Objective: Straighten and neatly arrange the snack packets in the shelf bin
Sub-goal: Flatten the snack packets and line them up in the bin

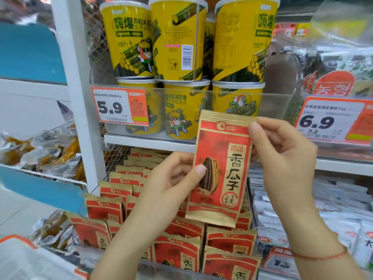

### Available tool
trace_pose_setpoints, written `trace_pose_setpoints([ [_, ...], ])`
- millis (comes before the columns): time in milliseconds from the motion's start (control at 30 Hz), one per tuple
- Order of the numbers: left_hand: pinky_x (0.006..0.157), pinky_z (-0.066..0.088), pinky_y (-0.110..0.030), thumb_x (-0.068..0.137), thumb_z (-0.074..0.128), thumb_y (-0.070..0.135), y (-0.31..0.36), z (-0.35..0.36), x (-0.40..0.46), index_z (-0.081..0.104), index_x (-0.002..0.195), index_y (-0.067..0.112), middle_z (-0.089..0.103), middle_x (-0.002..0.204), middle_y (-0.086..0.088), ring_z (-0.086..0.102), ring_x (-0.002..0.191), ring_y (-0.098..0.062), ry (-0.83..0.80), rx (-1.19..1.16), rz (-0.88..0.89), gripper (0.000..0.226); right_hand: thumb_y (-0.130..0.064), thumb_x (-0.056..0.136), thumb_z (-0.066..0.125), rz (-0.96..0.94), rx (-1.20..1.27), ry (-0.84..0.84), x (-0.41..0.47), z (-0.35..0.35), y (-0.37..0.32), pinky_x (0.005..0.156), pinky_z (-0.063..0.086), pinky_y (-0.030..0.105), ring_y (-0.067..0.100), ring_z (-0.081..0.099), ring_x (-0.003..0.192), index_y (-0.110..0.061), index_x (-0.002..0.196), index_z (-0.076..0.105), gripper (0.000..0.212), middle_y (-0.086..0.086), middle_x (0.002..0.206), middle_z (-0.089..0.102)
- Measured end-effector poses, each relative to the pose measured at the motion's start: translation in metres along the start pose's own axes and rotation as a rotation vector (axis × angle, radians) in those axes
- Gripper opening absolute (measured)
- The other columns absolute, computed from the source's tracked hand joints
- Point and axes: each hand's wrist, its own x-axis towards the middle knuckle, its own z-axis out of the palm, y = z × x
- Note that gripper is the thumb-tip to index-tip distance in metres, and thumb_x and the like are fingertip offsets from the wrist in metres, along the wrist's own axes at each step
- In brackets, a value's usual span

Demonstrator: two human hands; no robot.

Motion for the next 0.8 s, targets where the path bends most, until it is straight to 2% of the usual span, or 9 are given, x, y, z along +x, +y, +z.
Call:
trace_pose_setpoints([
  [67, 0.081, 0.059, -0.046, 0.083, 0.058, 0.038, 0.001, -0.001, -0.003, 0.065, 0.103, 0.018, 0.076, 0.092, -0.002, 0.073, 0.088, -0.022, -0.013, -0.047, -0.048, 0.030, -0.018, 0.096, 0.055, 0.098, 0.021, -0.084, 0.000, 0.000, -0.003, 0.053, 0.042, 0.010, -0.002, 0.060, 0.056, -0.018, 0.087, 0.069, 0.017, -0.016, 0.061, 0.066],
  [133, 0.073, 0.061, -0.042, 0.084, 0.058, 0.036, 0.001, 0.000, -0.006, 0.064, 0.103, 0.014, 0.076, 0.090, -0.004, 0.073, 0.084, -0.022, -0.036, -0.085, -0.085, 0.030, -0.021, 0.099, 0.048, 0.138, -0.019, -0.142, -0.002, -0.001, -0.005, 0.048, 0.036, 0.011, 0.000, 0.052, 0.049, -0.016, 0.079, 0.069, 0.029, -0.014, 0.055, 0.061],
  [200, 0.064, 0.060, -0.031, 0.086, 0.058, 0.032, 0.000, 0.001, -0.007, 0.064, 0.104, 0.013, 0.077, 0.090, -0.004, 0.074, 0.081, -0.020, -0.045, -0.120, -0.094, 0.027, -0.023, 0.101, 0.045, 0.197, -0.011, -0.157, -0.003, -0.001, -0.005, 0.045, 0.033, 0.017, 0.004, 0.043, 0.046, -0.006, 0.079, 0.068, 0.036, 0.005, 0.059, 0.056],
  [267, 0.064, 0.060, -0.031, 0.087, 0.058, 0.032, -0.001, 0.003, -0.007, 0.064, 0.104, 0.014, 0.077, 0.089, -0.003, 0.074, 0.081, -0.018, -0.056, -0.125, -0.078, 0.026, -0.023, 0.101, 0.045, 0.279, 0.030, -0.130, -0.004, -0.004, -0.006, 0.042, 0.030, 0.021, 0.009, 0.040, 0.045, -0.010, 0.075, 0.067, 0.037, 0.017, 0.062, 0.048],
  [333, 0.072, 0.060, -0.036, 0.084, 0.058, 0.036, 0.000, 0.005, -0.005, 0.065, 0.103, 0.017, 0.077, 0.089, 0.000, 0.074, 0.083, -0.017, -0.079, -0.093, -0.043, 0.028, -0.024, 0.099, 0.046, 0.355, 0.072, -0.082, -0.006, -0.009, -0.008, 0.041, 0.027, 0.023, 0.011, 0.039, 0.043, -0.018, 0.070, 0.067, 0.037, 0.015, 0.062, 0.045],
  [400, 0.073, 0.058, -0.030, 0.081, 0.059, 0.039, -0.001, 0.008, -0.003, 0.065, 0.101, 0.020, 0.077, 0.089, 0.003, 0.073, 0.083, -0.013, -0.097, -0.095, -0.021, 0.029, -0.023, 0.099, 0.046, 0.405, 0.142, -0.050, -0.010, -0.014, -0.009, 0.040, 0.027, 0.022, 0.011, 0.038, 0.043, -0.019, 0.068, 0.068, 0.038, 0.014, 0.060, 0.045],
  [500, 0.069, 0.057, -0.023, 0.081, 0.059, 0.039, -0.004, 0.019, -0.001, 0.066, 0.101, 0.021, 0.077, 0.090, 0.004, 0.073, 0.084, -0.011, -0.112, -0.133, -0.024, 0.028, -0.019, 0.097, 0.046, 0.431, 0.234, -0.026, -0.019, -0.025, -0.009, 0.039, 0.032, 0.020, 0.010, 0.038, 0.043, -0.021, 0.061, 0.070, 0.043, -0.002, 0.050, 0.049],
  [633, 0.067, 0.057, -0.022, 0.089, 0.059, 0.029, -0.005, 0.036, 0.001, 0.064, 0.109, 0.020, 0.077, 0.092, 0.000, 0.074, 0.084, -0.014, -0.136, -0.209, -0.061, 0.022, -0.024, 0.081, 0.054, 0.416, 0.334, -0.039, -0.028, -0.046, -0.011, 0.040, 0.037, 0.019, 0.009, 0.039, 0.043, -0.016, 0.070, 0.073, 0.024, -0.003, 0.050, 0.051],
  [800, 0.064, 0.052, -0.020, 0.094, 0.057, 0.021, -0.002, 0.052, -0.001, 0.058, 0.113, 0.029, 0.074, 0.102, 0.006, 0.071, 0.084, -0.010, -0.017, -0.236, -0.010, 0.021, -0.031, 0.075, 0.061, 0.413, 0.340, -0.047, -0.031, -0.045, -0.011, 0.043, 0.040, 0.019, 0.011, 0.045, 0.045, -0.016, 0.078, 0.077, 0.022, 0.010, 0.063, 0.059],
])
